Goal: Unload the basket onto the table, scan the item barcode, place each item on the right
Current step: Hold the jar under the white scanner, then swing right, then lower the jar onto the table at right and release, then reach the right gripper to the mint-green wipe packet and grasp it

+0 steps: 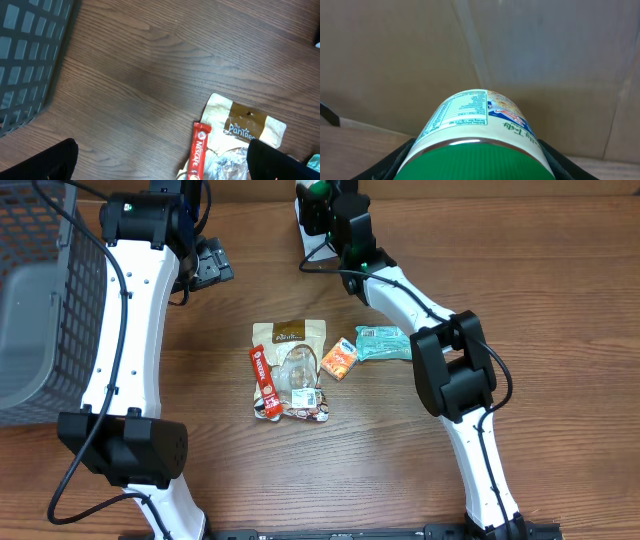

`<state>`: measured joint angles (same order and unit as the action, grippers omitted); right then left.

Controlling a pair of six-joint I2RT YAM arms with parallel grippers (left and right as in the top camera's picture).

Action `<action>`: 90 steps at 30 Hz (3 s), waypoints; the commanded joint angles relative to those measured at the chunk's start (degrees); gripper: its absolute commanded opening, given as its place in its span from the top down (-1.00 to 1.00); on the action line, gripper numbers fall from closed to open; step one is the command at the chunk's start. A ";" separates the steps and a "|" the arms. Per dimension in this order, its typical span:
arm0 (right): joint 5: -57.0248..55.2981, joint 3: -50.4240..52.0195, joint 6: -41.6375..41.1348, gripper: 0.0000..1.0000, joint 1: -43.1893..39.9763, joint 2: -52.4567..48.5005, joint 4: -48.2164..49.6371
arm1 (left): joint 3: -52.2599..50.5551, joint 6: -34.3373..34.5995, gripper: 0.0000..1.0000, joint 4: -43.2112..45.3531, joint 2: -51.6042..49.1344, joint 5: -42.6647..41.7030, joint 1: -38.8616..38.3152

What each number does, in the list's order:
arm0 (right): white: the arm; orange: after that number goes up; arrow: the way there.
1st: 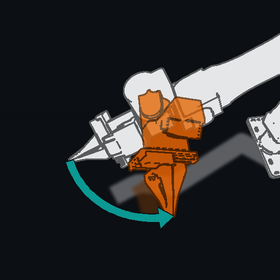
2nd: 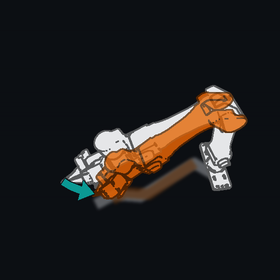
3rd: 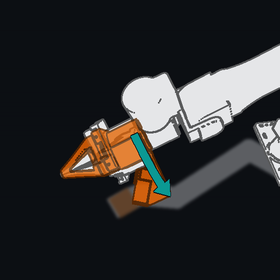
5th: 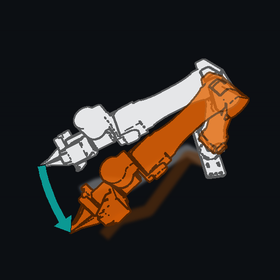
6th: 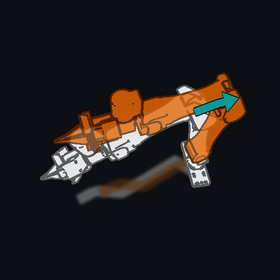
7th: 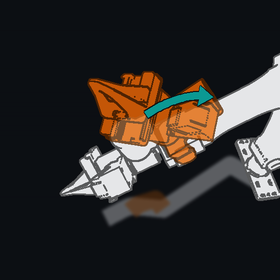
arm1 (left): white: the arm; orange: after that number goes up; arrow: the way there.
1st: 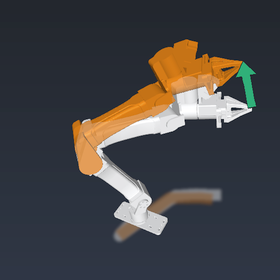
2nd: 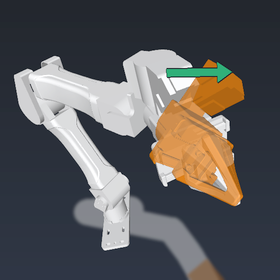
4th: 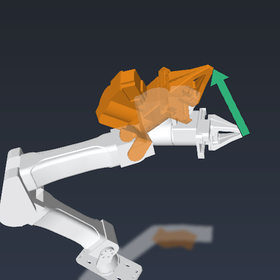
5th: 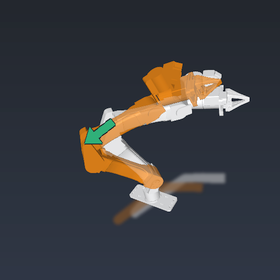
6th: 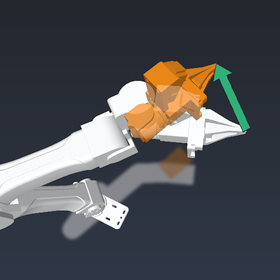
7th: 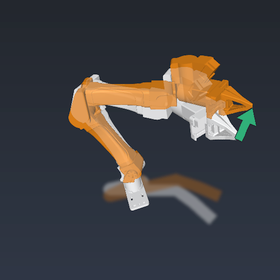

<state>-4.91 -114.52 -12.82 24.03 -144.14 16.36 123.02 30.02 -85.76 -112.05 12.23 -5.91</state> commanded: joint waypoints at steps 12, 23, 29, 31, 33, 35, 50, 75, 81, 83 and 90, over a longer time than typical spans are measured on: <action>-0.33 -1.22 0.68 0.93 -0.17 9.14 3.74 | -0.09 0.39 -0.99 -0.07 0.68 0.17 -0.11; -0.35 -1.22 0.68 0.92 -3.02 43.45 -44.81 | -0.09 0.39 -0.99 -0.07 0.68 0.17 -0.11; -0.35 -1.22 0.68 0.91 -11.76 49.90 -79.25 | -0.09 0.39 -0.99 -0.07 0.68 0.17 -0.11; -0.33 -0.42 0.68 0.93 -15.63 49.03 -89.18 | -0.09 0.39 -0.99 -0.07 0.68 0.17 -0.11; -0.33 2.23 0.66 0.92 -19.43 47.80 -95.69 | -0.09 0.39 -0.99 -0.07 0.68 0.17 -0.11; -0.33 6.93 -0.02 0.93 -22.80 46.66 -97.35 | -0.09 0.37 -0.99 -0.07 0.68 0.17 -0.11; -0.33 46.42 -8.44 0.88 -33.92 45.94 -68.17 | -0.09 0.39 -0.99 -0.07 0.68 0.17 -0.11; 16.72 26.60 -8.39 -0.85 -28.92 46.12 -82.66 | -0.09 0.39 -0.99 -0.07 0.68 0.17 -0.11; 16.68 32.94 -13.38 -0.64 -19.41 46.05 -75.76 | -0.09 0.39 -0.99 -0.07 0.68 0.17 -0.11; 14.43 36.50 -13.33 -0.61 -16.65 46.05 -71.47 | -0.09 0.39 -0.99 -0.07 0.68 0.17 -0.11; 11.41 46.62 -12.26 -0.24 -15.26 46.03 -59.01 | -0.09 0.39 -0.99 -0.07 0.68 0.17 -0.11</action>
<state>8.01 -71.07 -25.50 8.93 -98.67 -45.63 123.02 30.02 -85.73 -112.05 12.23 -5.91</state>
